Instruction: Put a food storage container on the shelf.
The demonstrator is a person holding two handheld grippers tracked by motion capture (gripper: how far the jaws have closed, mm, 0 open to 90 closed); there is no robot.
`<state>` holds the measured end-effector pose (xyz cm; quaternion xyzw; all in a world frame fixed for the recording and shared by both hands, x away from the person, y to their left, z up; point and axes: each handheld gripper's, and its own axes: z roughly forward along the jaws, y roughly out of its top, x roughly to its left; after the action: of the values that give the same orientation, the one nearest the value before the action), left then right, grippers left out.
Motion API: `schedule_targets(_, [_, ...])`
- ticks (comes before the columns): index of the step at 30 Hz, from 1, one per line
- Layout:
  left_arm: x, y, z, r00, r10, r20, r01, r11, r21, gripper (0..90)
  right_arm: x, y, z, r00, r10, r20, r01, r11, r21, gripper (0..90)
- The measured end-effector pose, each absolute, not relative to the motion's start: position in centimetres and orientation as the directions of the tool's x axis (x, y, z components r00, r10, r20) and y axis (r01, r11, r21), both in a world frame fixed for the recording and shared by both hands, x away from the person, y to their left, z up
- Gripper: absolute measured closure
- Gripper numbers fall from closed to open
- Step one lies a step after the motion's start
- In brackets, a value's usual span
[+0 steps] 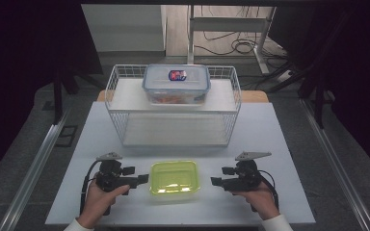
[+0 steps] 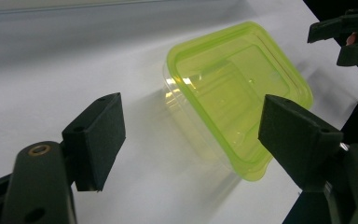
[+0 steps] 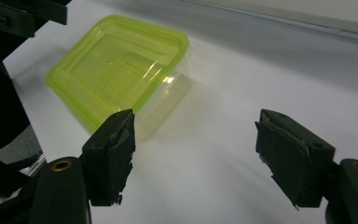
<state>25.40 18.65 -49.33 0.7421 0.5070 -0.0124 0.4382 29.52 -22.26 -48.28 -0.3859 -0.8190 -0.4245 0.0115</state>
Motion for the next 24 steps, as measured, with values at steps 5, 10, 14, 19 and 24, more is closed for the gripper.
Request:
schedule_targets(5, [25.7,17.5,-49.7,0.484,0.72,-0.498,0.777,-0.092,0.622,20.5,29.4,-21.6,-48.6,-0.699,0.609,0.375,0.654,0.334,0.678,30.8])
schedule_targets(10, [26.3,16.7,-50.1,0.472,0.701,-0.535,0.797,-0.08,0.598,21.7,29.4,-20.9,-48.8,-0.699,0.596,0.396,0.658,0.316,0.684,31.5])
schedule_targets(14, [26.8,16.4,-50.5,0.464,0.702,-0.54,0.81,-0.09,0.58,26.0,29.5,-20.5,-49.2,-0.694,0.596,0.404,0.665,0.315,0.677,31.6])
schedule_targets(19, [27.0,16.4,-51.0,0.444,0.685,-0.577,0.833,-0.079,0.548,27.9,29.7,-19.9,-49.6,-0.681,0.591,0.432,0.68,0.293,0.672,33.5])
schedule_targets(24, [27.2,16.5,-51.2,0.434,0.669,-0.603,0.847,-0.076,0.526,30.5,30.0,-19.2,-50.2,-0.661,0.582,0.475,0.701,0.252,0.667,37.5])
